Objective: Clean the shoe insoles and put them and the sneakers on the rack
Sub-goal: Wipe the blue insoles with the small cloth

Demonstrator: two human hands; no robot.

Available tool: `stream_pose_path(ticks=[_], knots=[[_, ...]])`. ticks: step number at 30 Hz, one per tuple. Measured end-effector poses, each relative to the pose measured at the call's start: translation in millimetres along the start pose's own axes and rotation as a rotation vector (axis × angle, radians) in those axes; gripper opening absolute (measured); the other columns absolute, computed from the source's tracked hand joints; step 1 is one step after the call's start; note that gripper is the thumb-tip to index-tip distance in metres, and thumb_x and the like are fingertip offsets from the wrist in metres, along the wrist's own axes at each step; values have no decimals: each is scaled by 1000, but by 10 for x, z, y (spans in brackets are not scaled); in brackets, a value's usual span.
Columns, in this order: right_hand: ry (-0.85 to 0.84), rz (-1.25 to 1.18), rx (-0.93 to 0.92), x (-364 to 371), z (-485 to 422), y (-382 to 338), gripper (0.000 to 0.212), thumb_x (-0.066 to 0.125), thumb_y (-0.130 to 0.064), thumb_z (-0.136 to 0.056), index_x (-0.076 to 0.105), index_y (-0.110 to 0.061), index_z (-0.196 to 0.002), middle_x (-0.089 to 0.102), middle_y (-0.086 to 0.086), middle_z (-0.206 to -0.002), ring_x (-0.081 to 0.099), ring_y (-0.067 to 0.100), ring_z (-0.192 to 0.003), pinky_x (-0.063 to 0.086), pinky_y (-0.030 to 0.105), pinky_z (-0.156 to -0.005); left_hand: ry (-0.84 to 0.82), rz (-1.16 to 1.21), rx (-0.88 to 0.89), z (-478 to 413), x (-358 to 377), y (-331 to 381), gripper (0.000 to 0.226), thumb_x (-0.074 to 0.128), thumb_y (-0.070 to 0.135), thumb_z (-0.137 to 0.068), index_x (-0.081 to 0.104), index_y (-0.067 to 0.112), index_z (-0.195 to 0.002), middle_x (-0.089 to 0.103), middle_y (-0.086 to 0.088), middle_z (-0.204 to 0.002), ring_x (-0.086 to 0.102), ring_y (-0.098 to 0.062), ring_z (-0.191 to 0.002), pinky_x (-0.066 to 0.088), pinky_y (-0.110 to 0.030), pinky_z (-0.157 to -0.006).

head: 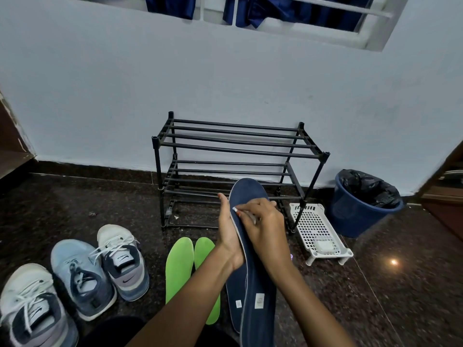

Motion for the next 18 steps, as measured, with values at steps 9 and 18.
stream_pose_path(ticks=[9, 18], knots=[[30, -46, 102, -26, -16, 5, 17, 67, -1, -77, 71, -12, -89, 63, -10, -80, 62, 8, -79, 46, 16, -76, 68, -113, 23, -41, -113, 30, 82, 42, 67, -81, 54, 1, -128, 56, -18, -129, 51, -31, -121, 26, -50, -114], [20, 13, 80, -50, -89, -5, 13, 63, 1, -81, 71, -7, -86, 61, -1, -84, 56, 1, -75, 39, 3, -69, 53, -162, 85, -84, -108, 24, 45, 44, 50, -86, 61, 10, -100, 65, -4, -94, 62, -15, -94, 41, -25, -102]])
Point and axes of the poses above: each hand's wrist, its own z-axis away from the middle knuckle, its own x-axis out of the palm, y = z × x, the point moved 8 cm from there along -z, towards the middle knuckle
